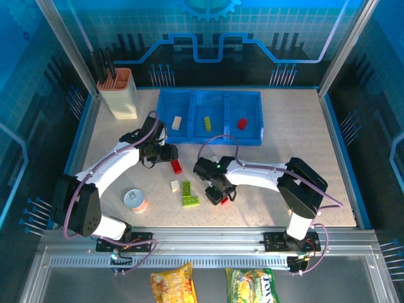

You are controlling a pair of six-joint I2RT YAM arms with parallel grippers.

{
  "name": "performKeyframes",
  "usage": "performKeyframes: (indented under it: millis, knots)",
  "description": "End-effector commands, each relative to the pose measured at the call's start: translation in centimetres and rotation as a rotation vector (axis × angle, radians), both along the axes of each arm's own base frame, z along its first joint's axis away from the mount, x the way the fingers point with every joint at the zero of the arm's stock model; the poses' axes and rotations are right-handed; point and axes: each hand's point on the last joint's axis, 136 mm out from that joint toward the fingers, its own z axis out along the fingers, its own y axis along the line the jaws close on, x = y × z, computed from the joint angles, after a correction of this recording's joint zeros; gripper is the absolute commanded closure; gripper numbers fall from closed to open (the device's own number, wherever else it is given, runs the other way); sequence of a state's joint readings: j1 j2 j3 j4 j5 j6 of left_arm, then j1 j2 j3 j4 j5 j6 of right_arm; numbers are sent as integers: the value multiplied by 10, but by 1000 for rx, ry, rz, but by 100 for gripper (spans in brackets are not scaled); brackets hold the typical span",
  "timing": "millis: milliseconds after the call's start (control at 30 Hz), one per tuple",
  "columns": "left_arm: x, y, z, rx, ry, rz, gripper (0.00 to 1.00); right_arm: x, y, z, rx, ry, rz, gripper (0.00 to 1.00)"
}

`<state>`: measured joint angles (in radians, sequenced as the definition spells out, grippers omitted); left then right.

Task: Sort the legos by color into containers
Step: Pick up the lego from the bottom-center of the table.

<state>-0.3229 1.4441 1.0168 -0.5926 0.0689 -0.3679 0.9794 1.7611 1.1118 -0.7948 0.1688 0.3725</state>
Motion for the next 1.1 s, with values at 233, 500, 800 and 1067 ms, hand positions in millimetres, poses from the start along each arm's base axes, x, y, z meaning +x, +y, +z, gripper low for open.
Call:
performKeyframes:
  millis: [233, 500, 800, 1067]
  knots:
    - [-3, -3, 8, -30, -18, 2, 49, -16, -15, -13, -73, 30, 17, 57]
    - [-3, -3, 7, -34, -21, 2, 49, -15, -14, -7, -63, 24, 8, 65]
    - [-1, -5, 10, -49, -39, 1, 49, -10, -12, 16, 0, 12, -31, 68]
    - [0, -6, 11, -53, -47, -1, 49, 14, -22, 50, 95, -7, -132, 69]
